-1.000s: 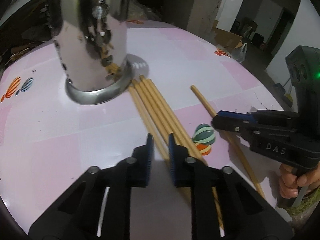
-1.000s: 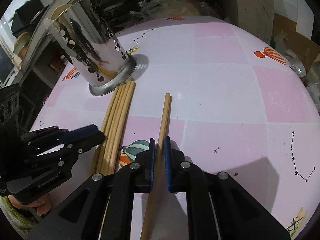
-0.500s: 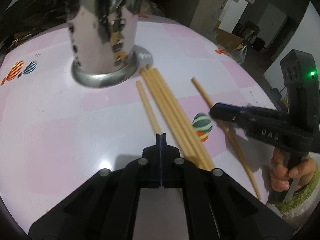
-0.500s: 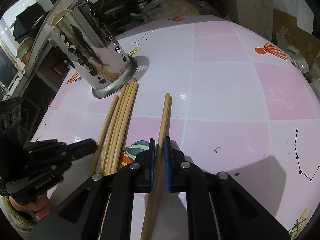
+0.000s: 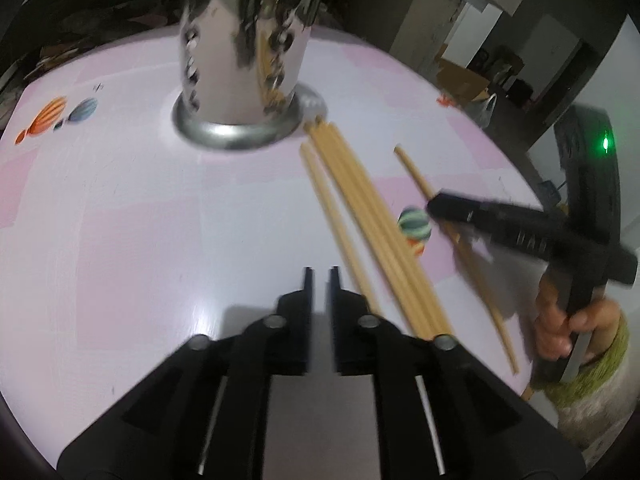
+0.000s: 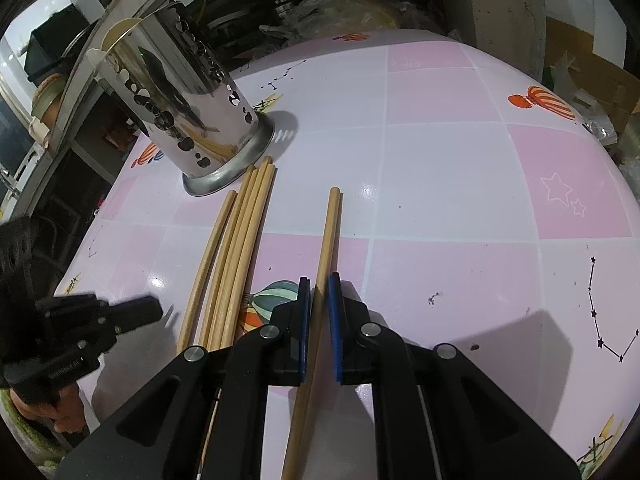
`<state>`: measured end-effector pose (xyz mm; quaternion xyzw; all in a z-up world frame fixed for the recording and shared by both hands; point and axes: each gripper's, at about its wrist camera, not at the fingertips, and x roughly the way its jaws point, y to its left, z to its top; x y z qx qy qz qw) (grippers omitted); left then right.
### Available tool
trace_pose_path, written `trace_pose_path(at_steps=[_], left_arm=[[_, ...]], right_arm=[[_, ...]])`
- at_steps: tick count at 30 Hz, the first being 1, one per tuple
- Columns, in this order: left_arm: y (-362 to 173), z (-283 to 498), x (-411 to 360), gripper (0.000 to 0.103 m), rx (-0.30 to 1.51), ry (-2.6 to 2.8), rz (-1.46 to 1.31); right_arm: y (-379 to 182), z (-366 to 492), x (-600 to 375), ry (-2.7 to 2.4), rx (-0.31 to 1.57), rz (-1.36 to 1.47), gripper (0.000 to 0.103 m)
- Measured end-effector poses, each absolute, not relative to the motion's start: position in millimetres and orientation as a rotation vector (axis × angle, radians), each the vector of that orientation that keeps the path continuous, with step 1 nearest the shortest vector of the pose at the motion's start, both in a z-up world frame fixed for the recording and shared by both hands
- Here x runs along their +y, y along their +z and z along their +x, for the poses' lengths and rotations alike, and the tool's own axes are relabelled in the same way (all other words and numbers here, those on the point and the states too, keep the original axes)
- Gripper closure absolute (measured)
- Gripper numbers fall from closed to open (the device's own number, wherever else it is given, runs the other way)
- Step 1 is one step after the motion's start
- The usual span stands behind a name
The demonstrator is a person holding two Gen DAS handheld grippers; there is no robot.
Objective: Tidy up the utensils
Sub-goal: 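Close the left tool on another wooden chopstick, then lift the chopstick upright with the left tool while the right tool lifts its chopstick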
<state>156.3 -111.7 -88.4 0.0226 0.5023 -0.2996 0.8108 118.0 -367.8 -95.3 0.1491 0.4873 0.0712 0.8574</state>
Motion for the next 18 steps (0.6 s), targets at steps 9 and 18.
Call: trace_pose_path(at_steps=[9, 18], left_arm=[[-86.2, 201.2, -149.8, 0.071, 1.051, -0.616, 0.125], [-94.0, 209.4, -157.1, 0.093, 1.046, -0.605, 0.177]], right_arm=[[-95.5, 118.1, -367.7, 0.150, 1.025, 0.312, 0.093], [-96.7, 117.6, -368.9, 0.157, 1.024, 0.319, 0.093]])
